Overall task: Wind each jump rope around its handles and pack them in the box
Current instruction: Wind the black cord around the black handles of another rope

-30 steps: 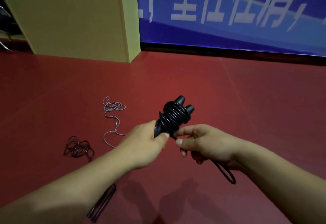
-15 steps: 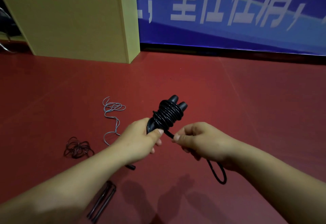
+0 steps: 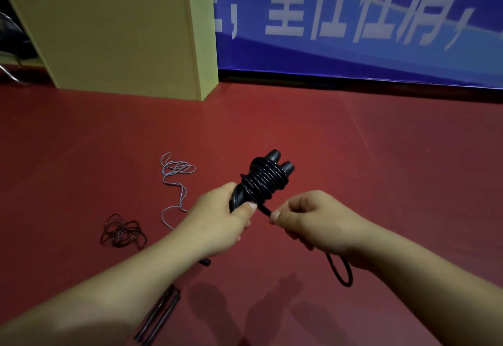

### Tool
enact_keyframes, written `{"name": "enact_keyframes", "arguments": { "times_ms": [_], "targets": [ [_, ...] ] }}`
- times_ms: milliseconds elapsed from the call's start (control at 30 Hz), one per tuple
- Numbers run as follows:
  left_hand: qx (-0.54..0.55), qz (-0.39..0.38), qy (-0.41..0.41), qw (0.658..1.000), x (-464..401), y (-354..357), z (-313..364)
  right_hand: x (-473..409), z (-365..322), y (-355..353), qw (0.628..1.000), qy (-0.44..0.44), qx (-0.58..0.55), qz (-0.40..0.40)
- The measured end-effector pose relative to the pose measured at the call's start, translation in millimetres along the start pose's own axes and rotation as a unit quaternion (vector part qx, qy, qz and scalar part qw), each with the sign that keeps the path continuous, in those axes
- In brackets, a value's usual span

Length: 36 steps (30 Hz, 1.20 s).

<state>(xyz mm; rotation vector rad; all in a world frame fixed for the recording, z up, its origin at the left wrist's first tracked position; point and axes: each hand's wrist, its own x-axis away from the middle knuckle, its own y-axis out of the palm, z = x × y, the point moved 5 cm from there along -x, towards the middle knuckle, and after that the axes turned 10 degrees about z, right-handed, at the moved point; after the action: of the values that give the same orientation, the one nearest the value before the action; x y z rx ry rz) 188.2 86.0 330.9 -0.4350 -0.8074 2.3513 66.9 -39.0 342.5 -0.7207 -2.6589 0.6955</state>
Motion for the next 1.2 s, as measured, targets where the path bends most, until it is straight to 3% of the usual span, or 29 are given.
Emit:
{"name": "enact_keyframes", "arguments": {
  "times_ms": [100,533,800,967,1200],
  "targets": [
    [-0.084,0.018,0.024,0.996,-0.7,1.4,-2.6,1.7,-0.9,2.4,1.0,-0.005,0.016,-0.01],
    [-0.146,0.061,-0.003,0.987,-2.5,-7.9,-3.4,8.0,-3.1,5.1,0.994,-0.07,0.083,-0.026],
    [-0.193,-0.109,0.072,0.972,8.8,12.1,0.0,7.7,-13.2,1.1,0.939,-0.229,0.254,0.032],
    [-0.196,-0.193,0.139,0.951,17.4,21.0,7.0,5.2,-15.0,-0.7,0.935,-0.237,0.259,0.052],
    [-0.169,-0.256,0.147,0.94,27.6,25.0,10.1,5.2,-14.4,3.8,0.933,-0.251,0.254,0.049]
  ]
}}
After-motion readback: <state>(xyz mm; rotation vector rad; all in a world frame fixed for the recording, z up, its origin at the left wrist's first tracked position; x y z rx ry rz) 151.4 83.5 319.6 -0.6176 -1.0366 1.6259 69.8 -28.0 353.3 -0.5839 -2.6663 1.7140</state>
